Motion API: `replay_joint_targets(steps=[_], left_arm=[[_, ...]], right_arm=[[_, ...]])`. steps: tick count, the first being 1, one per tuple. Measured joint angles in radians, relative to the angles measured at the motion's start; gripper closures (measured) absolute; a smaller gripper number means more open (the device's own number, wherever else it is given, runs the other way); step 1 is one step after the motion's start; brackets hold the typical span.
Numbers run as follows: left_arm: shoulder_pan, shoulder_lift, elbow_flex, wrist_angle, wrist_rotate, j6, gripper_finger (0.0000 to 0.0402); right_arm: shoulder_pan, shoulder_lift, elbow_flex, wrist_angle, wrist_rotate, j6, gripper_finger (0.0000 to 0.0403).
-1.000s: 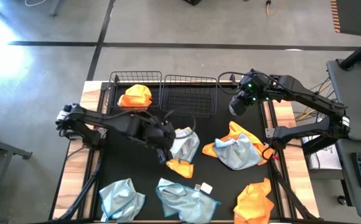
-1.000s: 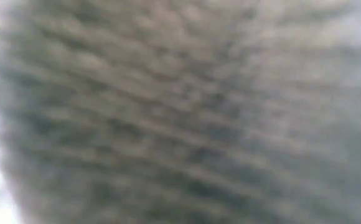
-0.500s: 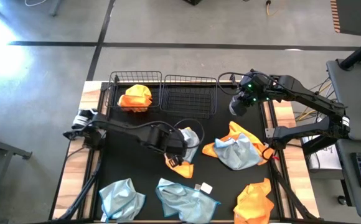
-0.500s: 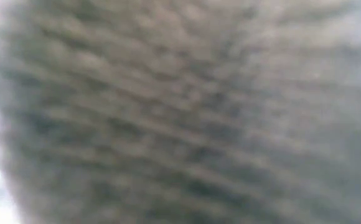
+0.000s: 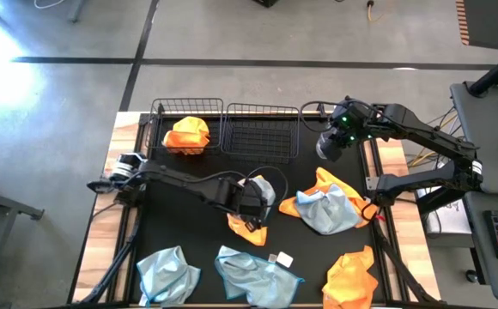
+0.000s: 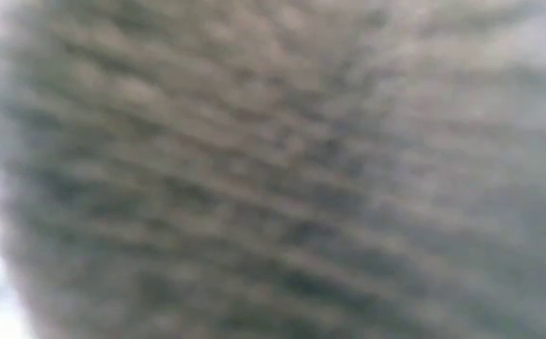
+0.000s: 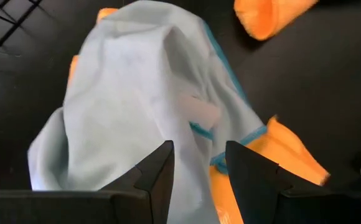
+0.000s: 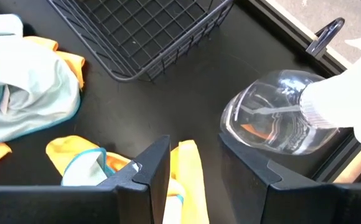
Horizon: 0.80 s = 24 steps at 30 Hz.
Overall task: Sort microfiber towel by color & place in baskets
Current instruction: Put the blue microfiber cloth into the right black wire basket
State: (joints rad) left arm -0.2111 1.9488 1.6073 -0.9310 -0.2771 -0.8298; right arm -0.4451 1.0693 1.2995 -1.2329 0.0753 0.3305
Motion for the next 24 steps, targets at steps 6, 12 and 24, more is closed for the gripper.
replay_joint_targets(steps=[6,12,24], left_arm=[[0.010,0.028,0.000,-0.005,-0.057,0.000,0.0272],[0.030,0.059,0.000,-0.023,-0.080,0.006,0.0272],[0.050,0.138,0.000,-0.034,-0.080,0.004,0.0272]], right_arm=[[0.000,0.000,0.000,0.001,0.000,0.010,0.0277],[0.000,0.000,0.000,0.001,0.000,0.010,0.0277],[0.000,0.000,0.000,0.001,-0.004,0.029,0.0277]])
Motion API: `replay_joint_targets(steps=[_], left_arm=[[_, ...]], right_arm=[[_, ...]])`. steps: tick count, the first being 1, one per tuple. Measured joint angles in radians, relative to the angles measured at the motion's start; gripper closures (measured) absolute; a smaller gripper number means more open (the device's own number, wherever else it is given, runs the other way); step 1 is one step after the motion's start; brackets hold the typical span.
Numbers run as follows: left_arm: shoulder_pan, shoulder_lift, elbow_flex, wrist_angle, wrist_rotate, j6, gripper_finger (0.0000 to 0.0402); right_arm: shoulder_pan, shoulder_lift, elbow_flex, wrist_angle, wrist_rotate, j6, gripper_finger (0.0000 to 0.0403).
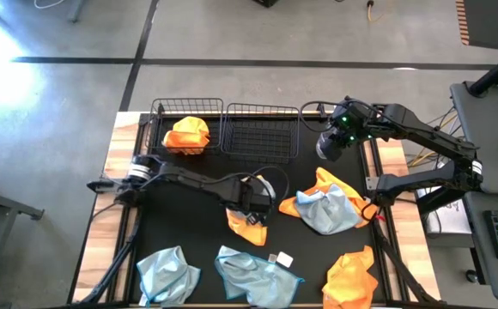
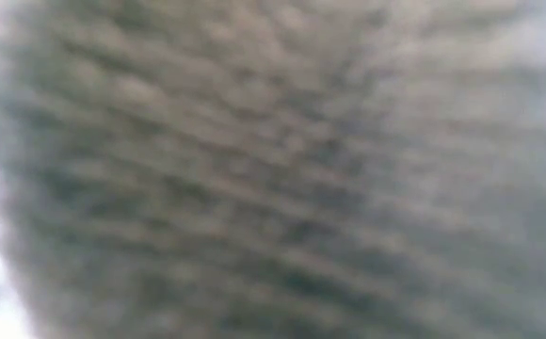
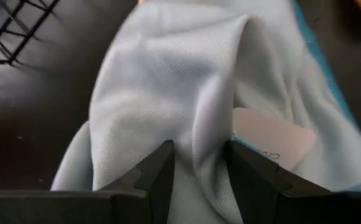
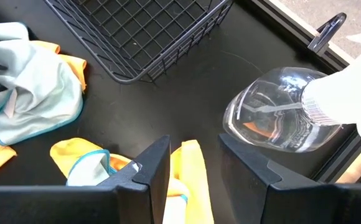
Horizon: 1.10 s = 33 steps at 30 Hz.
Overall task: Sort microfiber towel by color & place in baskets
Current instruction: Put the blue microfiber cloth into the right black wire basket
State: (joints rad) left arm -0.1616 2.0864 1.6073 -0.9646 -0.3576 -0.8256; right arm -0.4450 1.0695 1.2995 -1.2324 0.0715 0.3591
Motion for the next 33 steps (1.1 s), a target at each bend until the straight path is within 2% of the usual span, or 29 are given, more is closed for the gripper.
replay_joint_targets(steps=[18,22,29,33], left_arm=[[0.000,0.063,0.002,0.011,0.015,-0.055,0.0279],[0.000,0.063,0.002,0.011,0.025,-0.056,0.0305],[0.000,0.062,0.004,0.008,0.029,-0.080,0.0390],[0.000,0.062,0.027,0.003,0.035,-0.080,0.0391]], right_arm=[[0.000,0.000,0.000,0.000,0.000,0.000,0.0277],[0.000,0.000,0.000,0.000,0.000,0.000,0.0277],[0.000,0.000,0.000,0.002,0.000,-0.002,0.0277],[0.000,0.000,0.000,0.002,0.000,-0.003,0.0277]])
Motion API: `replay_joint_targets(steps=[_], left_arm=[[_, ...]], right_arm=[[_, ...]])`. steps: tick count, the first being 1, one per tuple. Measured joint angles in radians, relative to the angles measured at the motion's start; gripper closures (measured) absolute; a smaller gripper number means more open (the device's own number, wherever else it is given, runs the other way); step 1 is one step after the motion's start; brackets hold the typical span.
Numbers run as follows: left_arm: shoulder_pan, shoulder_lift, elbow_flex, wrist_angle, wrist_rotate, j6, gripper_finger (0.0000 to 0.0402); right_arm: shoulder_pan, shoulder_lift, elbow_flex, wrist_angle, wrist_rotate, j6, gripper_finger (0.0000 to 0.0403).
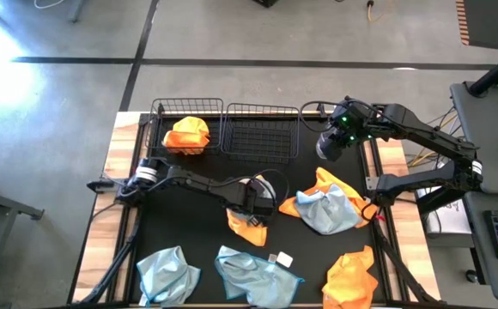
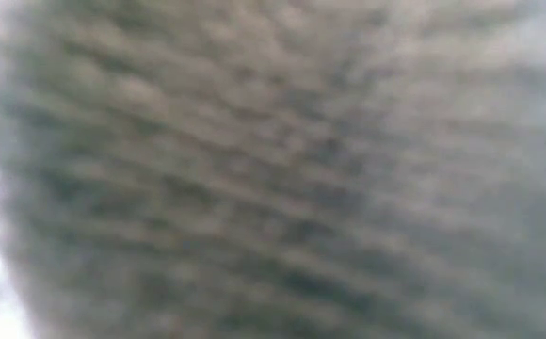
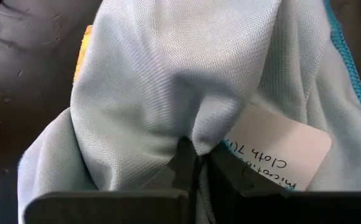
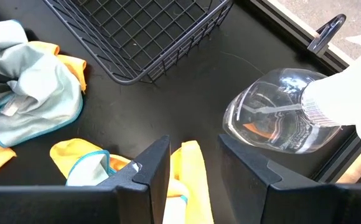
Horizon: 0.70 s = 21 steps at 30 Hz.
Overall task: Sort microfiber towel by color & place in baskets
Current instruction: Put the blue microfiber cloth into the right black wire basket
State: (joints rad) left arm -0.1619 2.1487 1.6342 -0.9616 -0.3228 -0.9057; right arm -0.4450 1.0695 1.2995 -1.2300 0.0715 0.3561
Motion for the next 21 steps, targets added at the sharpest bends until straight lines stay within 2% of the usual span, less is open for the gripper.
replay_joint_targets(steps=[4,8,21], left_arm=[[-0.001,0.000,0.070,-0.037,0.001,0.009,0.0396],[-0.001,0.000,0.201,-0.120,-0.007,0.071,0.0398],[0.001,0.000,0.704,-0.365,-0.334,0.271,0.0399]], right_arm=[[0.000,0.000,0.000,0.001,0.000,0.000,0.0277],[0.000,0.000,0.000,0.001,0.000,0.000,0.0277],[0.000,0.000,0.000,0.001,0.000,0.000,0.0277]])
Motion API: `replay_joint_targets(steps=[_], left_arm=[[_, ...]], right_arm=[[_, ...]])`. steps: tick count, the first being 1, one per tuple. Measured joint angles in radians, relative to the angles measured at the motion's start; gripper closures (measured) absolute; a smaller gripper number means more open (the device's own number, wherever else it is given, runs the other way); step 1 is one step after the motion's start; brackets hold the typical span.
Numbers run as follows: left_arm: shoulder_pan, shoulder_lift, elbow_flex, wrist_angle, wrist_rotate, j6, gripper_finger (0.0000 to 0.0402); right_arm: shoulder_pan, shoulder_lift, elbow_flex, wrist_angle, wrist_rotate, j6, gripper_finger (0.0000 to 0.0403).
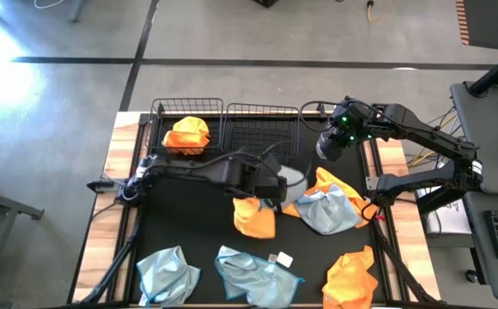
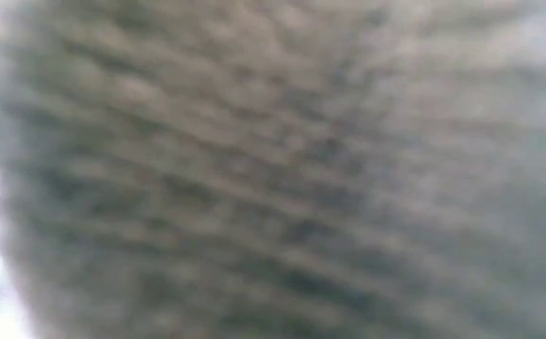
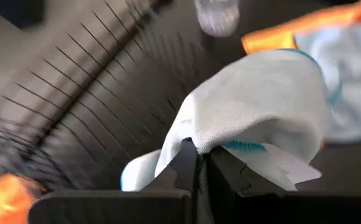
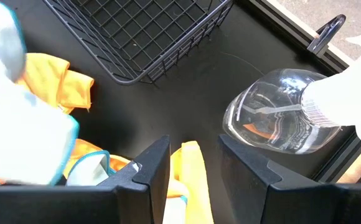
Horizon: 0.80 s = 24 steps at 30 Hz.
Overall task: Sort microfiber towel by color & place in baskets
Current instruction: Put the blue microfiber cloth into the right black wire basket
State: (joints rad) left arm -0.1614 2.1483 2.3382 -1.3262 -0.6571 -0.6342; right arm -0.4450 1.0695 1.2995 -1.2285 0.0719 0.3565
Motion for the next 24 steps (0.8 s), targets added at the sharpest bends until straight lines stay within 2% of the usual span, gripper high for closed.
replay_joint_targets(steps=[5,11,16,24], left_arm=[[0.014,-0.046,-0.006,0.027,-0.125,0.053,0.0399],[0.056,-0.055,0.017,0.024,-0.136,0.074,0.0400],[0.100,-0.055,0.017,0.032,-0.199,0.112,0.0400],[0.191,-0.055,0.017,0.032,-0.198,0.184,0.0400]], right_arm=[[0.000,0.000,0.000,0.000,0.000,0.003,0.0277],[0.000,0.000,0.000,0.000,0.002,0.027,0.0277],[0.000,0.000,0.000,0.000,0.001,0.045,0.0277],[0.000,0.000,0.000,0.000,0.000,0.065,0.0277]])
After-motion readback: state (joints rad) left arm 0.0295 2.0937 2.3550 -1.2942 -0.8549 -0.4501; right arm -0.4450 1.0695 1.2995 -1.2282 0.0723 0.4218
